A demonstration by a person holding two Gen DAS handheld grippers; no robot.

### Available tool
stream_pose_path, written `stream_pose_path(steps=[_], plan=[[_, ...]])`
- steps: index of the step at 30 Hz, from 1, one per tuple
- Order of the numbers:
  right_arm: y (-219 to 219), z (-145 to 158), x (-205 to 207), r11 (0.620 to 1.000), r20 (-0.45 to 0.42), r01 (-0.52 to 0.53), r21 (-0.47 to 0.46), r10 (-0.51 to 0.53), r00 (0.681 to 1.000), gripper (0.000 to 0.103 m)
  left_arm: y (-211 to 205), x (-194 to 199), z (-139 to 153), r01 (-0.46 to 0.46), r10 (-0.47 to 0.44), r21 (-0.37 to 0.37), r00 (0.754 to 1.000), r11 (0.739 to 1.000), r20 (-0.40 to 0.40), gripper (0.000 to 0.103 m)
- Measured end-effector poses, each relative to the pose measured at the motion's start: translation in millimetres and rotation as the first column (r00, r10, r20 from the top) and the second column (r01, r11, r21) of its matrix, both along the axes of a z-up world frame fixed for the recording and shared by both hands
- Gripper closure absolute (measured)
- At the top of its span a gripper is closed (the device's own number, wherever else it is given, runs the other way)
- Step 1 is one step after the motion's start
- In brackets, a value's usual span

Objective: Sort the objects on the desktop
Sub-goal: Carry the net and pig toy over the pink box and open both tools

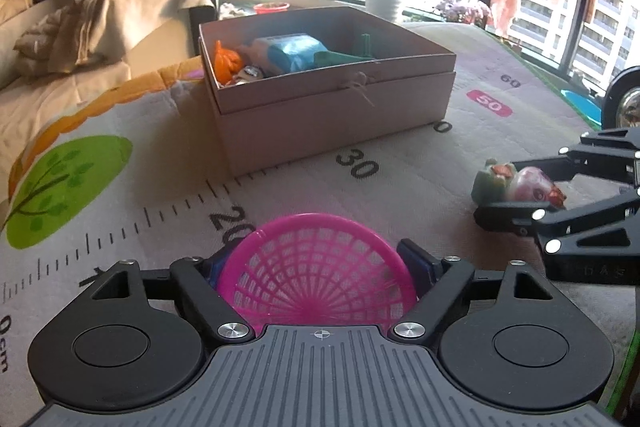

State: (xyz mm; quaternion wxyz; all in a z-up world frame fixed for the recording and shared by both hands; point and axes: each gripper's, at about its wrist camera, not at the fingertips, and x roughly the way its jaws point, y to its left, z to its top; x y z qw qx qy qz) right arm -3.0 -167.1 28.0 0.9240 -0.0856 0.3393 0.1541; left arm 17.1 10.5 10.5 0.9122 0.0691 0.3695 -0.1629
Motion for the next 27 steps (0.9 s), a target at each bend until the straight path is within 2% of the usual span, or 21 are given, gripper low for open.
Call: stream_pose_path(steps=[4, 8, 11, 14, 16, 18, 22, 25, 27], plan=[[-5.0, 3.3, -3.8, 1.000, 0.005, -0.006, 0.007, 0.006, 1.000, 0.054, 3.0, -10.4, 4.1, 0.006, -0.005, 0.017, 1.000, 1.000, -0.002, 0.017], [-10.2, 15.5, -8.0, 1.000, 0.010, -0.017, 0.023, 0.017, 1.000, 0.054, 11.0, -24.7, 24.6, 0.026, -0.026, -0.017, 0.999, 0.999, 0.022, 0.017], [-16.2, 38.8, -16.1, 0.998, 0.074, -0.043, 0.042, 0.040, 0.996, 0.054, 14.0, -25.9, 54.2, 0.036, -0.033, -0.030, 0.996, 0.999, 0.086, 0.017], [-27.3, 66.8, -20.7, 0.994, 0.151, -0.047, 0.094, 0.033, 0.988, 0.054, 13.0, -14.7, 89.8, 0.043, -0.035, -0.040, 0.982, 0.998, 0.184, 0.017], [-34.6, 84.2, -21.3, 0.990, 0.198, -0.045, 0.131, 0.019, 0.980, 0.054, 8.4, -0.3, 108.4, 0.049, -0.038, -0.038, 0.969, 0.998, 0.244, 0.017], [-38.5, 96.3, -21.4, 0.989, 0.250, -0.043, 0.140, 0.007, 0.968, 0.054, -0.3, 22.1, 119.4, 0.059, -0.046, -0.042, 0.962, 0.997, 0.268, 0.017], [-40.1, 105.0, -16.0, 0.993, 0.312, -0.036, 0.113, -0.001, 0.950, 0.054, -18.0, 80.3, 126.5, 0.049, -0.035, -0.057, 0.972, 0.997, 0.234, 0.017], [-43.6, 105.4, -3.5, 0.994, 0.312, -0.029, 0.108, -0.006, 0.950, 0.054, -29.1, 128.1, 124.6, 0.038, -0.022, -0.076, 0.979, 0.996, 0.202, 0.017], [-45.2, 101.9, 6.5, 0.994, 0.302, -0.017, 0.104, -0.016, 0.953, 0.054, -34.0, 153.7, 117.8, 0.015, -0.001, -0.069, 0.981, 0.998, 0.194, 0.013]])
